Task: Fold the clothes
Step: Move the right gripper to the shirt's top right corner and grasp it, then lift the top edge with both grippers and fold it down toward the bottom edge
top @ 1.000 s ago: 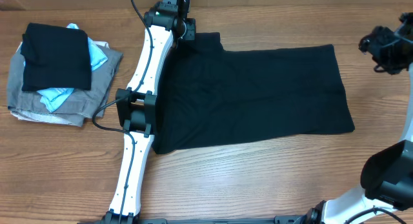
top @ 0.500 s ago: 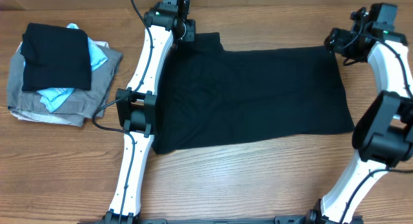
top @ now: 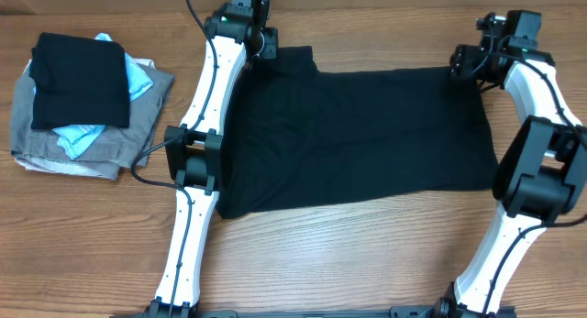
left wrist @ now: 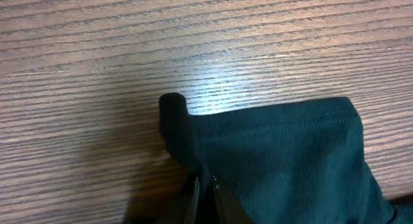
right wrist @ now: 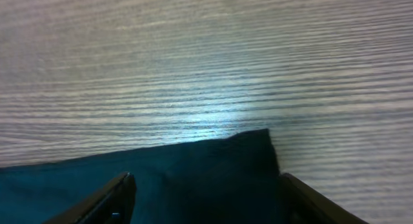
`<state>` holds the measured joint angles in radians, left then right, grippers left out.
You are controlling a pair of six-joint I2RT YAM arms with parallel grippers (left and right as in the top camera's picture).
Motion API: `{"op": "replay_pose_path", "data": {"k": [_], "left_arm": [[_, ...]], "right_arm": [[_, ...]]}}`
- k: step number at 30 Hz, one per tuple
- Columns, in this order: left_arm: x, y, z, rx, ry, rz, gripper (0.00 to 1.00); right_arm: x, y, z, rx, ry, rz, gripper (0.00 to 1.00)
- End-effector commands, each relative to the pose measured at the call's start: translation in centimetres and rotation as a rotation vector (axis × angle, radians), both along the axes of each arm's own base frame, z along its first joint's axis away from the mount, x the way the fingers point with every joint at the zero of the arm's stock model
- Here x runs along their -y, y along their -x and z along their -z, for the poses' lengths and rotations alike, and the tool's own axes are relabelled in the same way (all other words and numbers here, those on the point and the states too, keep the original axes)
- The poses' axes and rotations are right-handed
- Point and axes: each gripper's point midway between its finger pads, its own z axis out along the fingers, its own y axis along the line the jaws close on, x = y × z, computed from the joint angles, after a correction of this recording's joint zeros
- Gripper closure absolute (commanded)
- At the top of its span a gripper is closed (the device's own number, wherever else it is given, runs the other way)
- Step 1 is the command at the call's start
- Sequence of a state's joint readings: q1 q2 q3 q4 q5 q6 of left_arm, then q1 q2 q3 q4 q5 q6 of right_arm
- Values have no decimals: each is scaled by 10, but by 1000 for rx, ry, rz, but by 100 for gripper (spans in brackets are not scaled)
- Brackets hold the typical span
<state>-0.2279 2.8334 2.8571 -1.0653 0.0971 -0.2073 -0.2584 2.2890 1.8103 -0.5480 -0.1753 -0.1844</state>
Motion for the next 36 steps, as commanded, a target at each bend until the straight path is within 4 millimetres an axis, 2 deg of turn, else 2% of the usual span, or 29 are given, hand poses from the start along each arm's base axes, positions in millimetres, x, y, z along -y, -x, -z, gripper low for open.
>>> {"op": "replay_pose_path", "data": {"k": [1, 13, 19, 24, 27, 28, 29, 32, 33, 36], "left_arm": [[4, -1, 0, 7, -3, 6, 90], [3, 1, 1, 0, -4, 5, 89], [3, 1, 2, -4, -5, 6, 88], [3, 2, 2, -7, -8, 10, 91], [2, 5, 3, -13, -21, 29, 96], [2, 5, 4, -15, -21, 29, 96], [2, 5, 4, -16, -21, 29, 96], [2, 6, 4, -15, -29, 44, 96], [2, 7, 3, -17, -33, 50, 96], [0, 13, 2, -39, -39, 52, 96]], "right_arm": [[7, -4, 17, -17, 45, -5, 27], [12, -5, 47, -44, 88, -33, 21], [12, -3, 53, -56, 85, -33, 25], [12, -2, 54, -61, 83, -32, 41], [12, 0, 55, -68, 81, -33, 47], [12, 0, 55, -69, 81, -33, 56], [12, 0, 55, -71, 80, -33, 72], [10, 1, 55, -74, 72, -29, 93], [8, 1, 55, -77, 63, -36, 96], [3, 3, 51, -81, 41, -49, 96]]}}
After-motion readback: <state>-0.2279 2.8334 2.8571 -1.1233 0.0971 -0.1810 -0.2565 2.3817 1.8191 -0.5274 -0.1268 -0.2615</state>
